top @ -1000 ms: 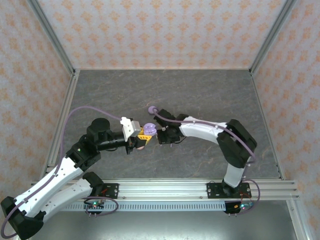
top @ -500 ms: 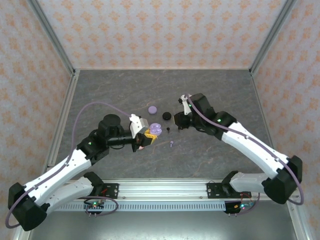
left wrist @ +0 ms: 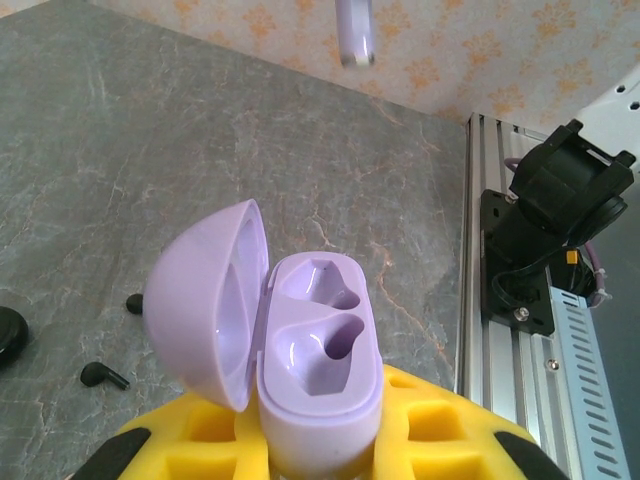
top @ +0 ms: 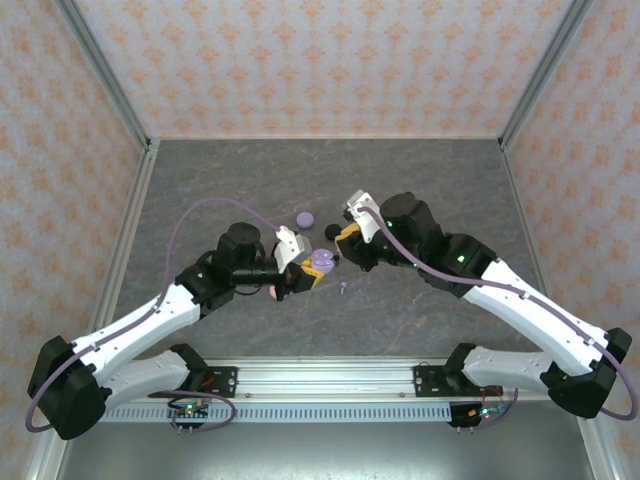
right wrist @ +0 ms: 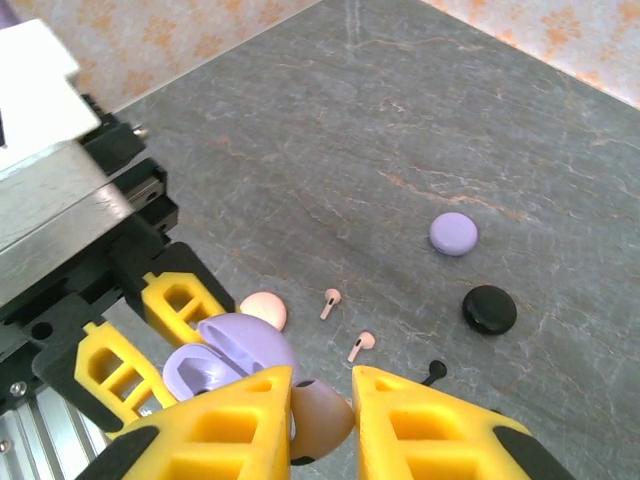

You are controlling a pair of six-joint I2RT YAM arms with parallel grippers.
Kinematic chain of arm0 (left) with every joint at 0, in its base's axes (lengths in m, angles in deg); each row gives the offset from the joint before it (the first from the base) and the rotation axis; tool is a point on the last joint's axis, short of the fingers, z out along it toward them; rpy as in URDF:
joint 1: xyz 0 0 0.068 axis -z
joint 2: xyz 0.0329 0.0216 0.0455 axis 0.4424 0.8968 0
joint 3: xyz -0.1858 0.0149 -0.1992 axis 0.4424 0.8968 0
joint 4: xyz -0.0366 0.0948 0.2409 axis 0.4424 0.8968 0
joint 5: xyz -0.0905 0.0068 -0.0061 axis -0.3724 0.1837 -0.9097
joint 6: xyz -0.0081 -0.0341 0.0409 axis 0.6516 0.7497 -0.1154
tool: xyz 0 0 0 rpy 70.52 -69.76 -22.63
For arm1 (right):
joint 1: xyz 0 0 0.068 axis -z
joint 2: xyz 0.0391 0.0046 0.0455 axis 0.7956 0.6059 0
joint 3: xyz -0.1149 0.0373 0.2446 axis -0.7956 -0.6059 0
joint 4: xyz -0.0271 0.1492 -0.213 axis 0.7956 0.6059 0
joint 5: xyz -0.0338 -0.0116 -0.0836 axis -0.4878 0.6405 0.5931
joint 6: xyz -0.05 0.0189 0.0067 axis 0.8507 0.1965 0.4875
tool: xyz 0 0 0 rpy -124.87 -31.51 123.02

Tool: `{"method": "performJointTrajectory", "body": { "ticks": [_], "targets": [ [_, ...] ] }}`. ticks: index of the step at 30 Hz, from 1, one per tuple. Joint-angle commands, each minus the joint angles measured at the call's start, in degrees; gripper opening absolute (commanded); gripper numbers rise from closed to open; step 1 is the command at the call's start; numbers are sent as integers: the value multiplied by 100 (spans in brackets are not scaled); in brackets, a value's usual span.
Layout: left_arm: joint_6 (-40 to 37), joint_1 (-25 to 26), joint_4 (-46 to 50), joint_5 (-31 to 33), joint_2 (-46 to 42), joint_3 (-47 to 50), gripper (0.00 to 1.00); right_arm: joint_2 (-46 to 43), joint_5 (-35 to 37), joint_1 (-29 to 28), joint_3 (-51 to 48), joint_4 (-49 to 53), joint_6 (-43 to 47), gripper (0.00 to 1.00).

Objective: Insert wireless bluetooth earbuds into charging case

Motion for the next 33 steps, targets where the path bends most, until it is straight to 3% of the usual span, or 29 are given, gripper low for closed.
{"method": "performJointTrajectory", "body": {
  "ticks": [1, 10, 33],
  "targets": [
    [23, 51, -317, -141, -20, -198, 9, 84, 34, -147, 109, -96, 313, 20],
    [102, 58, -462, -219, -20, -197, 9, 175, 77, -446, -102, -469, 468, 20],
    [130, 92, -456, -181, -170, -173, 9, 406, 134, -474, -264, -455, 589, 20]
  ]
}}
